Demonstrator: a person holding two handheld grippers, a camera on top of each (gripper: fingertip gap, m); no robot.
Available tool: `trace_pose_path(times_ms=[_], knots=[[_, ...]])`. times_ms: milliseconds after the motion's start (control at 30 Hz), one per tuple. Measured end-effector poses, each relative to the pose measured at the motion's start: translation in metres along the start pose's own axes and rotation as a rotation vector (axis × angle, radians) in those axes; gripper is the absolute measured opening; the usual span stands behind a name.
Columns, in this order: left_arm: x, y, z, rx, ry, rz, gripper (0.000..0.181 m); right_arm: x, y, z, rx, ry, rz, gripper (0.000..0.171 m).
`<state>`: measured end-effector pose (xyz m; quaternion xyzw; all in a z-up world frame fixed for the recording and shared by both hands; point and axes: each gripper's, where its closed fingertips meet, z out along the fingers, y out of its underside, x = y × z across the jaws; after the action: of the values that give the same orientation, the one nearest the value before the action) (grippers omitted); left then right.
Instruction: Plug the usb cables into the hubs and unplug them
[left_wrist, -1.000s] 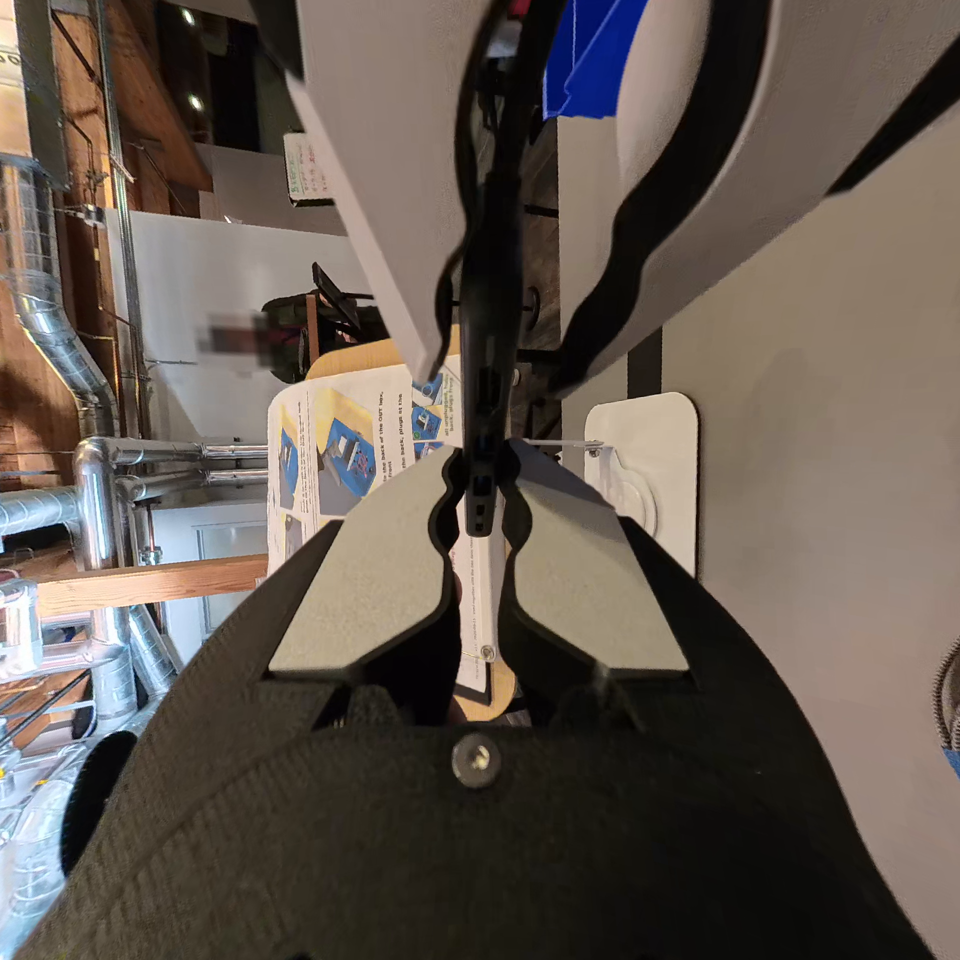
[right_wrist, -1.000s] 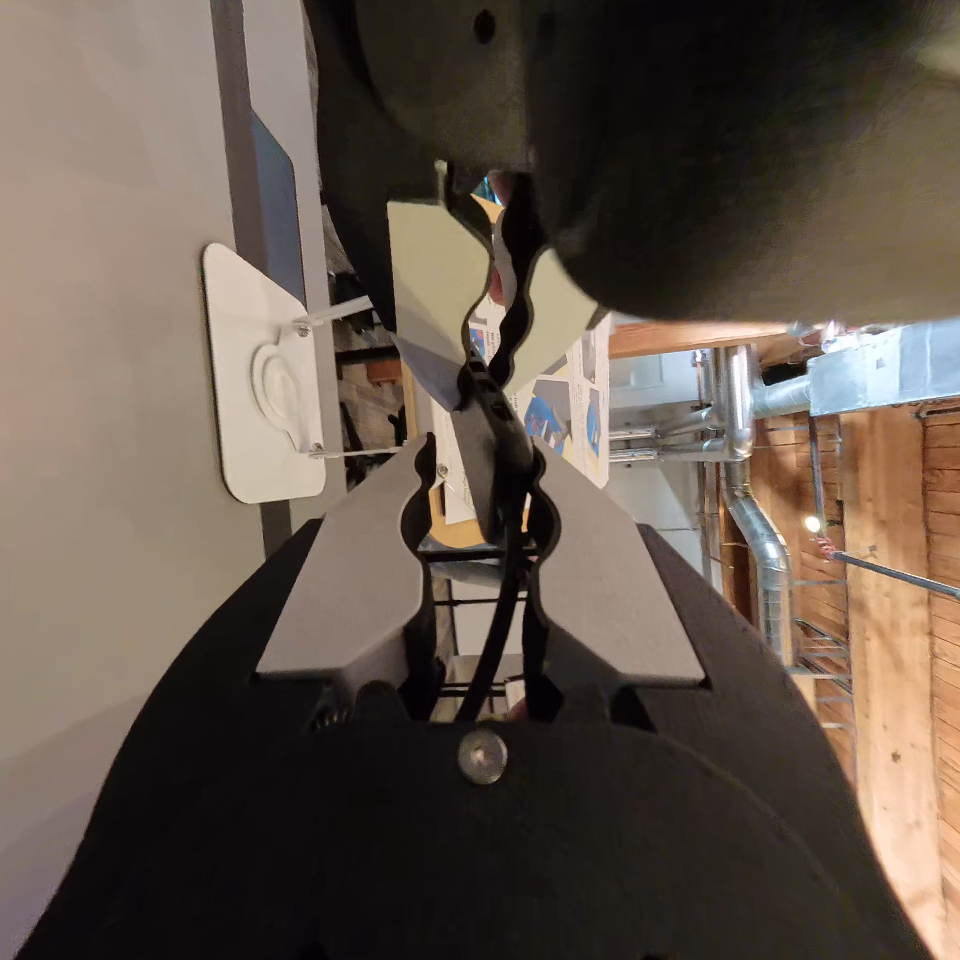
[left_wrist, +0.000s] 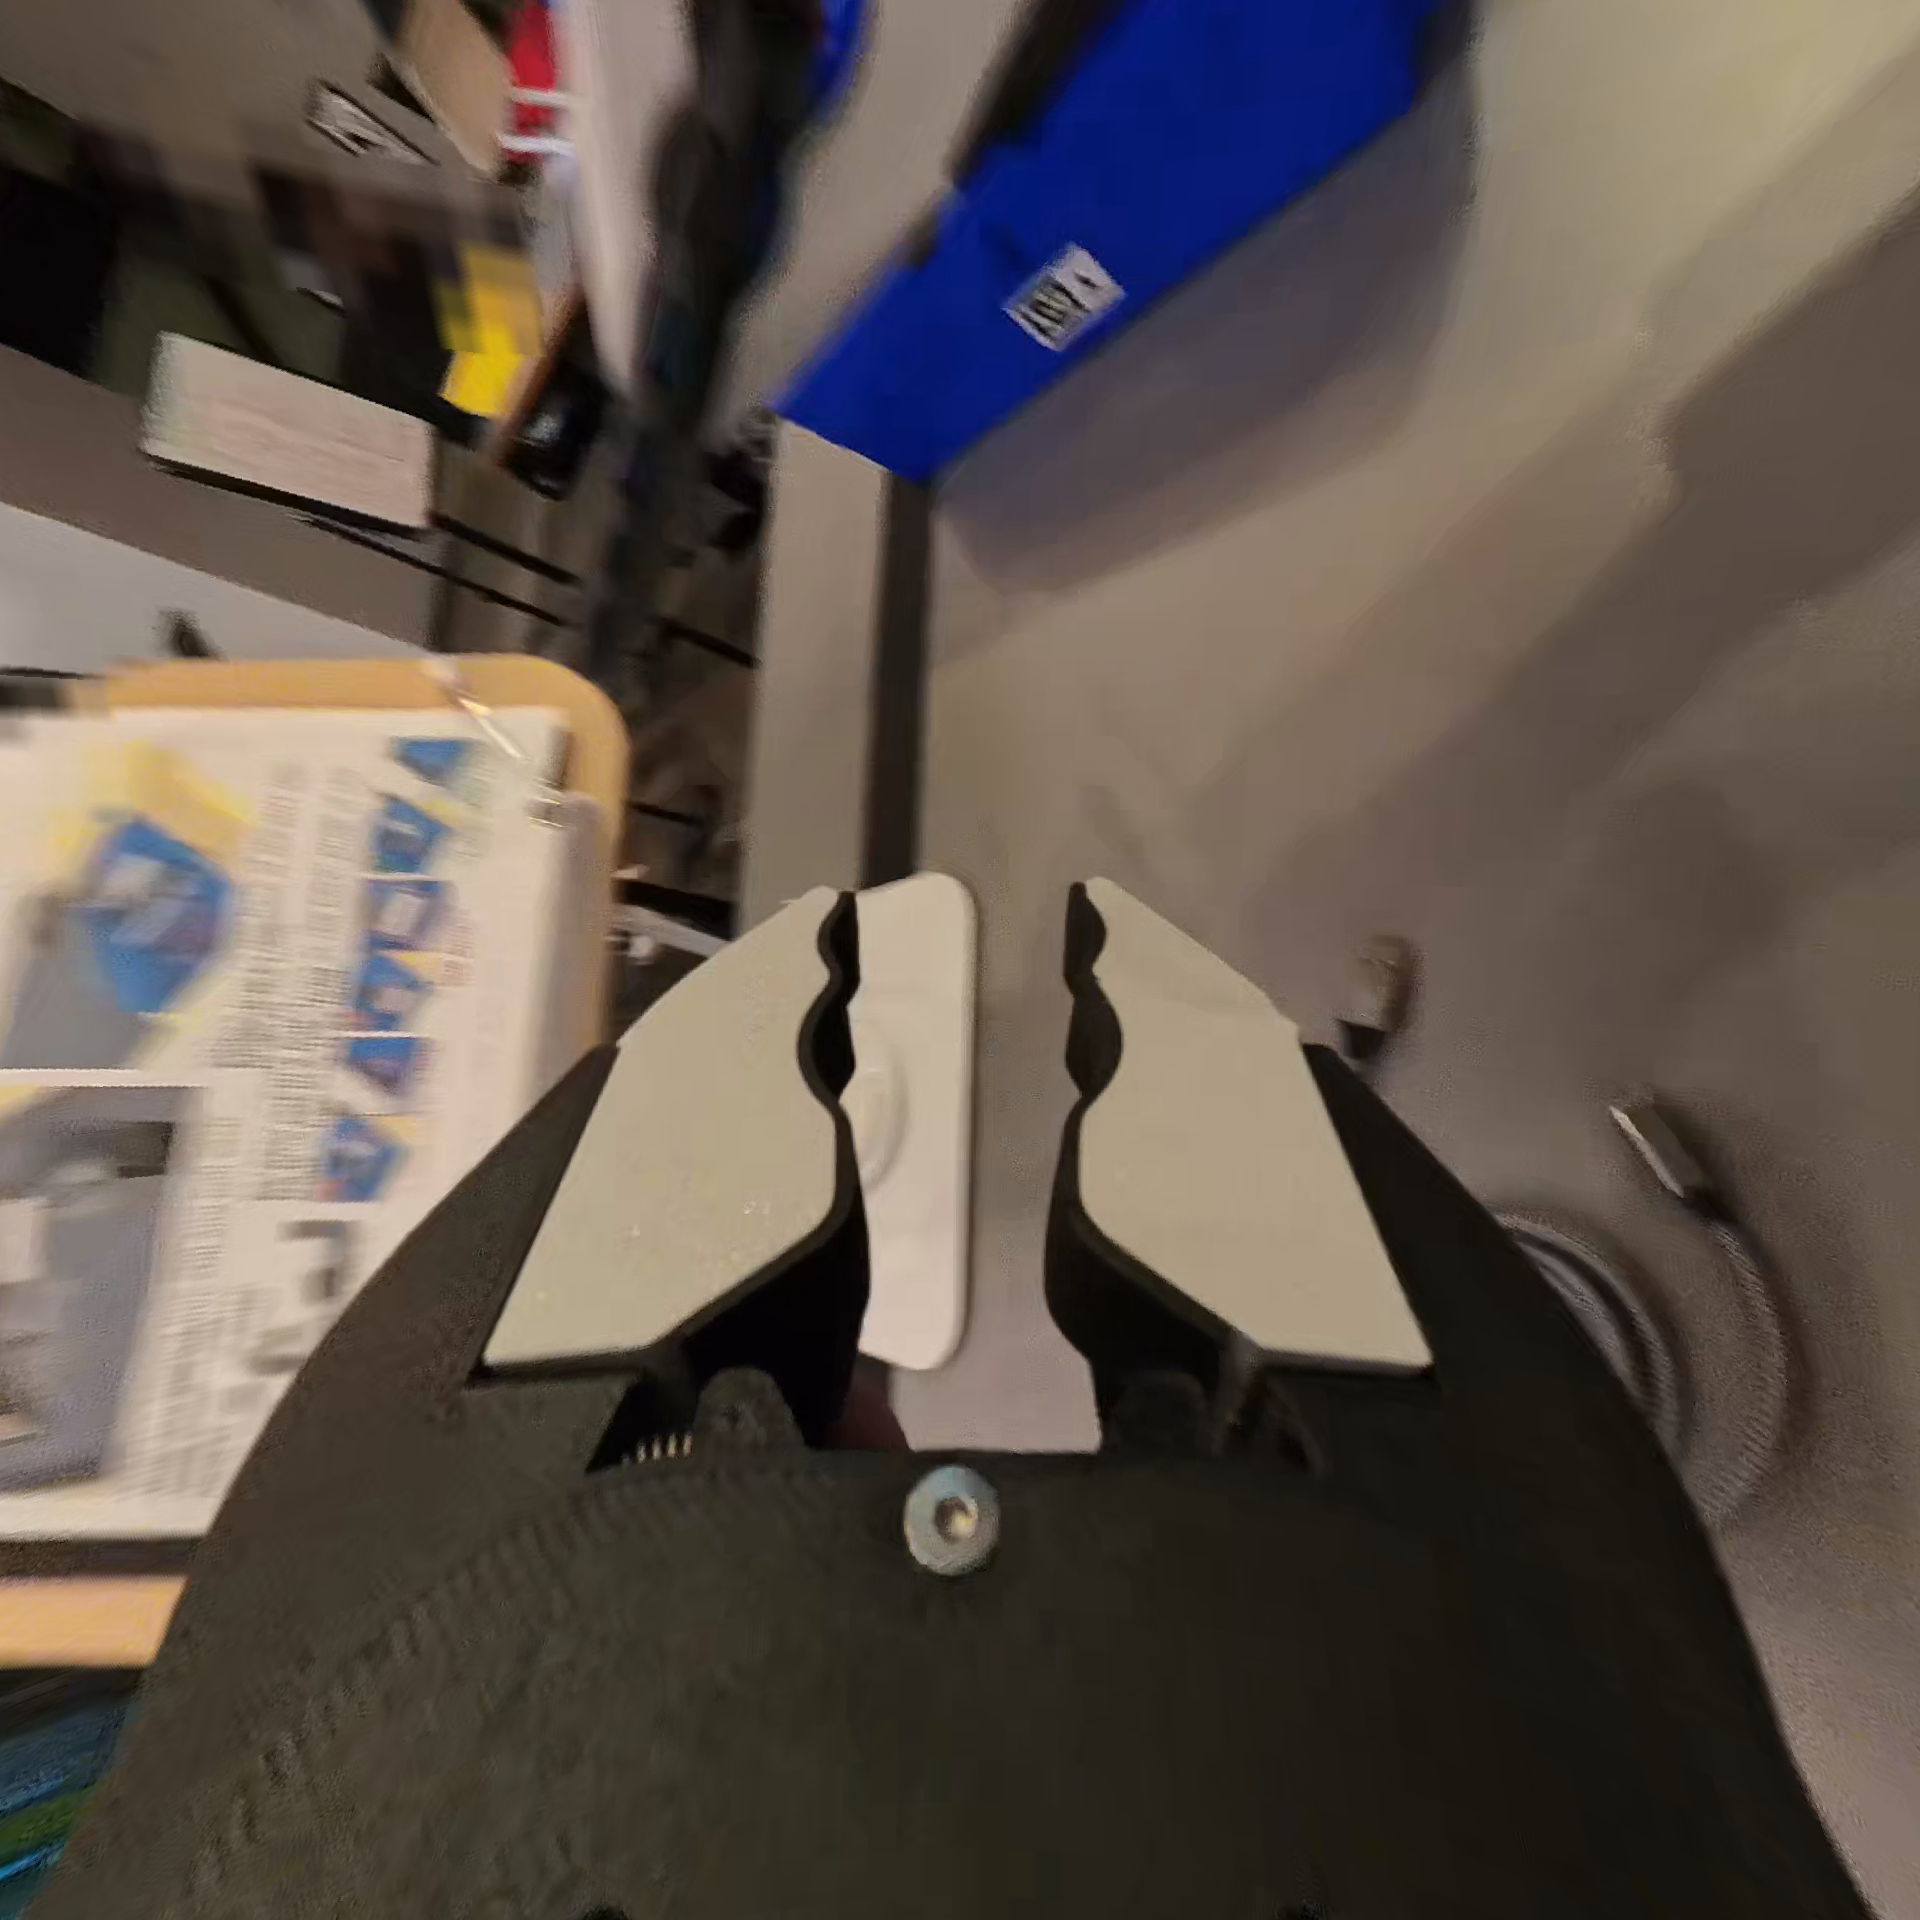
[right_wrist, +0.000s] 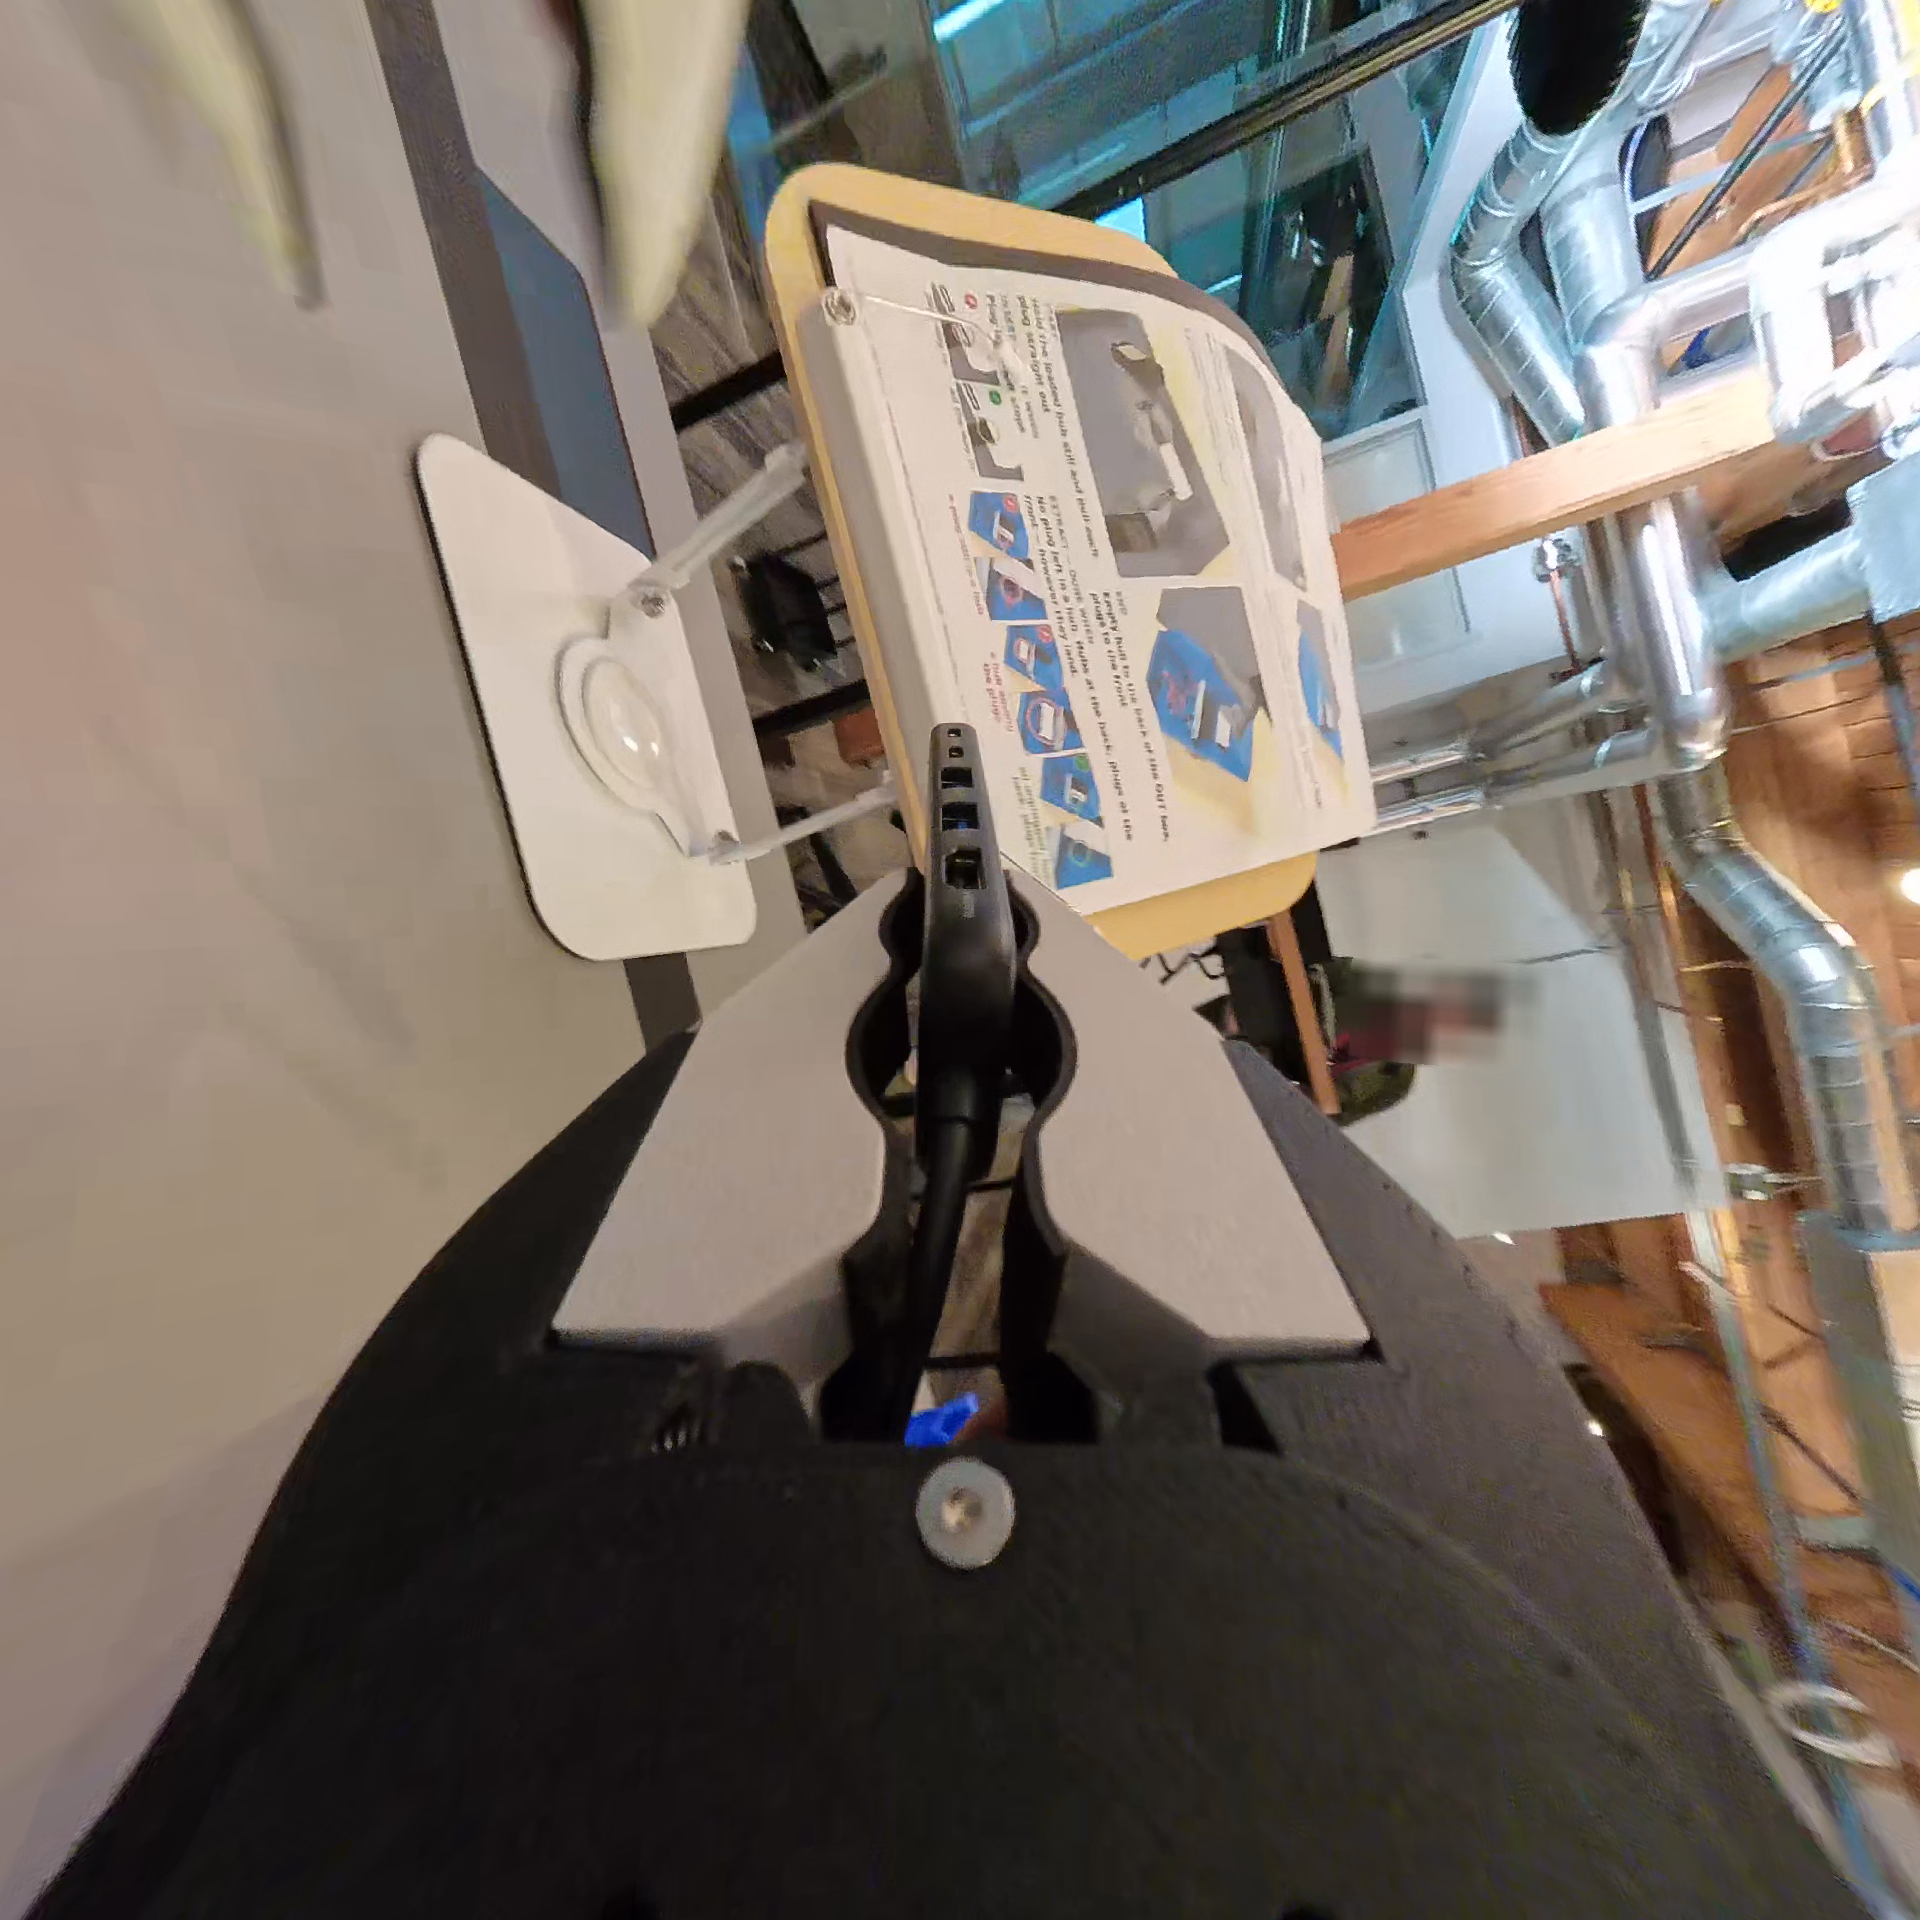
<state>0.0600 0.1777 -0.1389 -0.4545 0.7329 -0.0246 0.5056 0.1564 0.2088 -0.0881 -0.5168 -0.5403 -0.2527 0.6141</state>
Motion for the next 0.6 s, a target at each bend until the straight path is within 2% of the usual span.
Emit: trace_pose_path(times_ms=[133,233,300,433,600], knots=[[0.06,0.053,0.026,-0.059,0.251,-0.084,0.031,-0.014,0.002,0.005,0.006,-0.051,0.003,0.01],[0.09,0.077,0.042,-0.079,0.407,-0.141,0.032,-0.025,-0.001,0.008,0.032,-0.089,0.026,0.01],[0.101,0.082,0.049,-0.065,0.478,-0.164,0.028,-0.03,0.0,0.01,0.031,-0.103,0.025,0.01],[0.112,0.09,0.06,-0.079,0.517,-0.14,0.027,-0.035,0.003,0.013,0.04,-0.122,0.046,0.009],[0.118,0.077,0.063,0.012,0.533,-0.175,0.03,-0.038,0.004,0.014,0.047,-0.133,0.058,0.009]])
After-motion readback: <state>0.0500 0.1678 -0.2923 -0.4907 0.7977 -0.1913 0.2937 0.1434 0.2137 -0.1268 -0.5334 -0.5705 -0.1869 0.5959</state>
